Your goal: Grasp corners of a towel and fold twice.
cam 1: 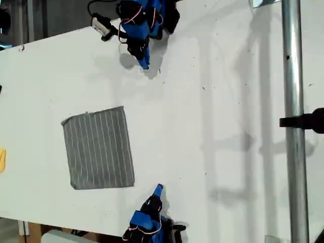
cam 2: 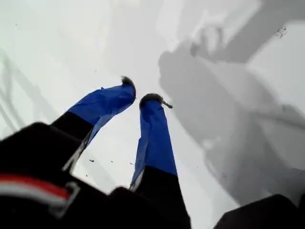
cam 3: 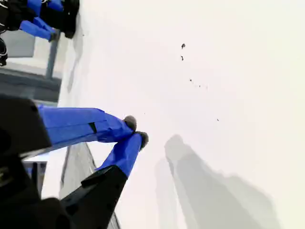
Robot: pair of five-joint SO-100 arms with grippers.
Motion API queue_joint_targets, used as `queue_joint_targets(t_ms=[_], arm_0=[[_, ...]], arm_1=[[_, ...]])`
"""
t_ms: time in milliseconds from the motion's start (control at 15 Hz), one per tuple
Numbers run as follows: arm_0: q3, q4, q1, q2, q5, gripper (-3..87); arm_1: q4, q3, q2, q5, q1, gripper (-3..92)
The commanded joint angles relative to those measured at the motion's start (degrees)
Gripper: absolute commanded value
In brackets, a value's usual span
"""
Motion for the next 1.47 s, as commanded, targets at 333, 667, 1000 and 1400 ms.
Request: queue_joint_targets(t_ms=[333, 667, 1000, 1400], arm_0=[[0.1, 1.0, -9.9, 0.4, -50.0, -2.6], [0.0, 1.1, -10.1, 0.4, -44.4, 0.1], [-2.5, -4.6, -8.2, 0.3, -49.0, -2.9], [-25.8, -5.2, -11.2, -29.9, -46.3, -2.9]], arm_1=[[-6.1, -1.6, 0.1, -4.2, 6.2, 0.6], [-4.7, -3.7, 0.6, -15.7, 3.6, -0.3], [-9.7, -12.9, -8.6, -16.3, -0.7, -0.3], [-24.0, -36.5, -50.5, -29.5, 4.0, -0.3]])
